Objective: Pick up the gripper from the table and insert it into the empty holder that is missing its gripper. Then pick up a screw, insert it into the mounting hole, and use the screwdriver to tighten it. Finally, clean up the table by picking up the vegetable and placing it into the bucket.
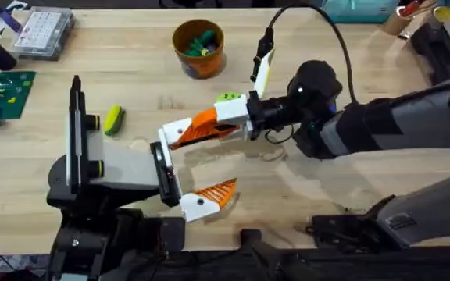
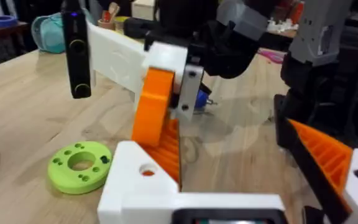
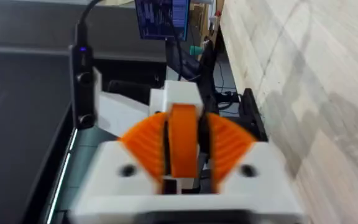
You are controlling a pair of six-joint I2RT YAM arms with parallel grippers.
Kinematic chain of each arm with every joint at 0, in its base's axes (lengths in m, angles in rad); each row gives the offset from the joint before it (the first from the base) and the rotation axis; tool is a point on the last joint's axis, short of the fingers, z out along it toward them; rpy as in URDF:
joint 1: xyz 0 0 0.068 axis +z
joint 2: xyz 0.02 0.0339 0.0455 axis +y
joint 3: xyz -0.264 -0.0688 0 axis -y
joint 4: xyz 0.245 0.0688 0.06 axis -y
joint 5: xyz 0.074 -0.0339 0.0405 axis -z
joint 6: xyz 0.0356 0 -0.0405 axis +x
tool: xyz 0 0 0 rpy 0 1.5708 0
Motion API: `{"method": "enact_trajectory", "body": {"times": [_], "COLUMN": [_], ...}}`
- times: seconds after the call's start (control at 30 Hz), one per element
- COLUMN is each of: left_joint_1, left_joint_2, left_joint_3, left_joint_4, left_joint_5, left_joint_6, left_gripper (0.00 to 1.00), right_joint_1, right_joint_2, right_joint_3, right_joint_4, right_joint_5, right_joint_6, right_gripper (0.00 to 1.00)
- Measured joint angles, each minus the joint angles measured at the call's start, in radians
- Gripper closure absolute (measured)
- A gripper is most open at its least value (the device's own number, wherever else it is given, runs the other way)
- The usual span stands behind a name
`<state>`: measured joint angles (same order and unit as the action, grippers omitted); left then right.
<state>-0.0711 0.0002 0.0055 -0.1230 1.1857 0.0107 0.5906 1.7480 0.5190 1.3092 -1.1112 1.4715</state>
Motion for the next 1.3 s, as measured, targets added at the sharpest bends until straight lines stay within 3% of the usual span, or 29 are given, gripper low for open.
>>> {"method": "enact_trajectory", "body": {"times": [0.1,0.17,0.77,1.0,1.17,1.3], "left_joint_1": [-0.003,-0.004,-0.004,-0.004,-0.004,-0.004], "left_joint_2": [0.000,0.000,0.000,0.000,0.000,0.000], "left_joint_3": [0.000,0.000,0.000,0.000,0.000,0.000], "left_joint_4": [-0.001,-0.001,-0.001,-0.001,-0.001,-0.001], "left_joint_5": [0.005,0.007,0.008,0.008,0.008,0.008], "left_joint_6": [0.001,0.001,0.001,0.001,0.001,0.001], "left_gripper": [0.010,0.010,0.010,0.010,0.010,0.010], "right_joint_1": [0.008,0.011,0.002,-0.103,-0.200,-0.263], "right_joint_2": [0.010,0.011,0.011,-0.068,-0.187,-0.250], "right_joint_3": [0.000,0.000,0.000,0.000,0.006,0.017], "right_joint_4": [-0.002,-0.002,-0.002,-0.029,-0.241,-0.511], "right_joint_5": [0.004,0.005,0.007,0.007,0.007,-0.010], "right_joint_6": [0.000,-0.003,-0.002,-0.010,-0.085,-0.215], "right_gripper": [0.137,0.017,0.007,0.007,0.008,0.007]}}
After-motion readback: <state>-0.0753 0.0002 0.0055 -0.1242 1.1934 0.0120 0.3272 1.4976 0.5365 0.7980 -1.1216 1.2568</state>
